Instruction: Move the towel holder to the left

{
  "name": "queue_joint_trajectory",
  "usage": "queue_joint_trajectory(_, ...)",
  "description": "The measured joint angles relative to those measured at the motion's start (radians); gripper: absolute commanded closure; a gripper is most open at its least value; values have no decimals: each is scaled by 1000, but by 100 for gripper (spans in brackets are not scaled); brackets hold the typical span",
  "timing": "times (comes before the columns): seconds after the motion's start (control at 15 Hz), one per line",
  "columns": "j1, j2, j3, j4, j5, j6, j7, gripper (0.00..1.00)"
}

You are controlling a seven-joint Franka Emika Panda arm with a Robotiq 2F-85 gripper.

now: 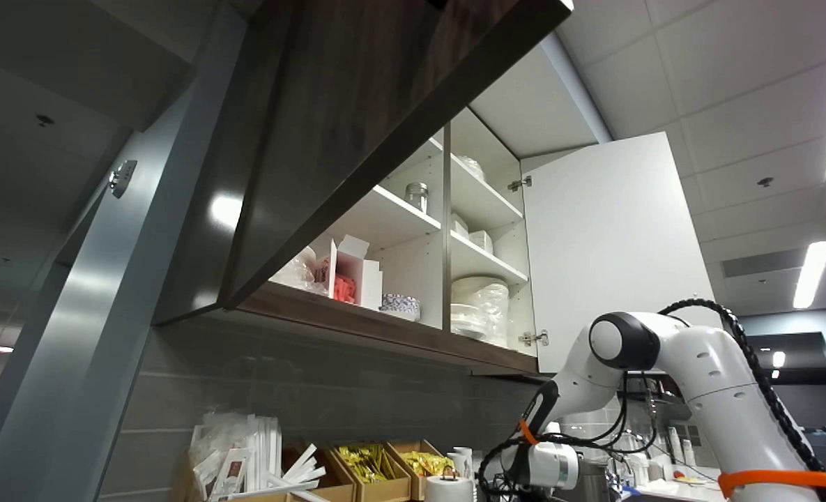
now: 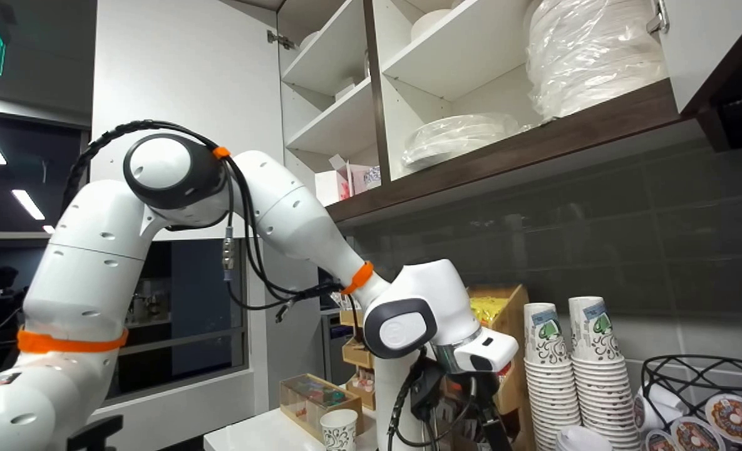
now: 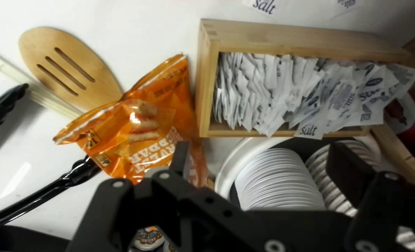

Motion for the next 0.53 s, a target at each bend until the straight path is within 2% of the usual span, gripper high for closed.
queue_joint_trajectory(0.53, 1, -123, -75, -128, -190, -17, 15, 0)
